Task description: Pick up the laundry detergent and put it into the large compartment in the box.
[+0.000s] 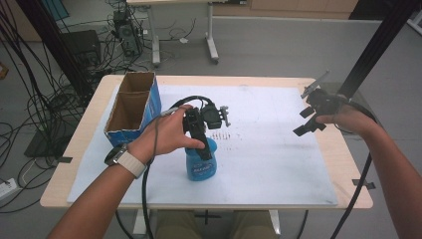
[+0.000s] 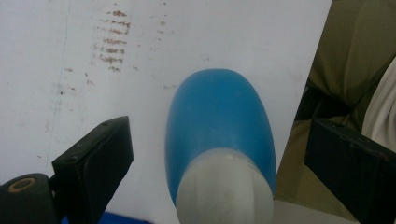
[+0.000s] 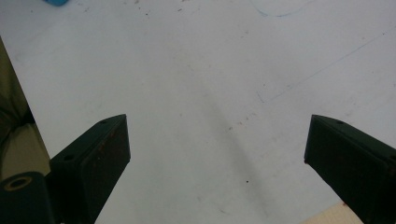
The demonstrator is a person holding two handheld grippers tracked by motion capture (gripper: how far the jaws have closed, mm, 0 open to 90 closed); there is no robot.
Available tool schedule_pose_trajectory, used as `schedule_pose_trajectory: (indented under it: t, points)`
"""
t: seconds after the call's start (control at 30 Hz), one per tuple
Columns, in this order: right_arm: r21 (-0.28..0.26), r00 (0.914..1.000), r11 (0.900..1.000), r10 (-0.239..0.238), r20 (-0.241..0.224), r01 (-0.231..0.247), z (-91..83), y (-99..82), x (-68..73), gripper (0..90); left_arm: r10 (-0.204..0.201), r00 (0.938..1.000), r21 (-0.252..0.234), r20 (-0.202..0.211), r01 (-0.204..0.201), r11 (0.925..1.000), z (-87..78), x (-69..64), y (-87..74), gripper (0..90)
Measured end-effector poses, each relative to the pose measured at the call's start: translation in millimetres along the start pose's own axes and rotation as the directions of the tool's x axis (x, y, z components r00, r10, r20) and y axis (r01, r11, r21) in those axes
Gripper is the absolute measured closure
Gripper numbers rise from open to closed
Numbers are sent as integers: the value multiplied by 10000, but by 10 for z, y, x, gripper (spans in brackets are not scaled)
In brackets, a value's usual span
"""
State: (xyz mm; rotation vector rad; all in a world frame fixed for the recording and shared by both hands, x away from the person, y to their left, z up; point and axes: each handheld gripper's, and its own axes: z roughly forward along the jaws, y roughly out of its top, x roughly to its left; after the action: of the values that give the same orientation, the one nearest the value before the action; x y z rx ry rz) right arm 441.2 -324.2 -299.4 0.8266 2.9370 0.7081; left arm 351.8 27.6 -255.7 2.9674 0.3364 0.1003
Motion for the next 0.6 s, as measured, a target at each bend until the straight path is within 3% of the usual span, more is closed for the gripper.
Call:
schedule_pose_trajectory:
  t: [0.6]
  points:
    - [8, 10000, 10000, 42, -21, -42, 10, -22, 10, 66, 16, 10000, 197, 13, -17, 9998, 69, -1, -25, 87]
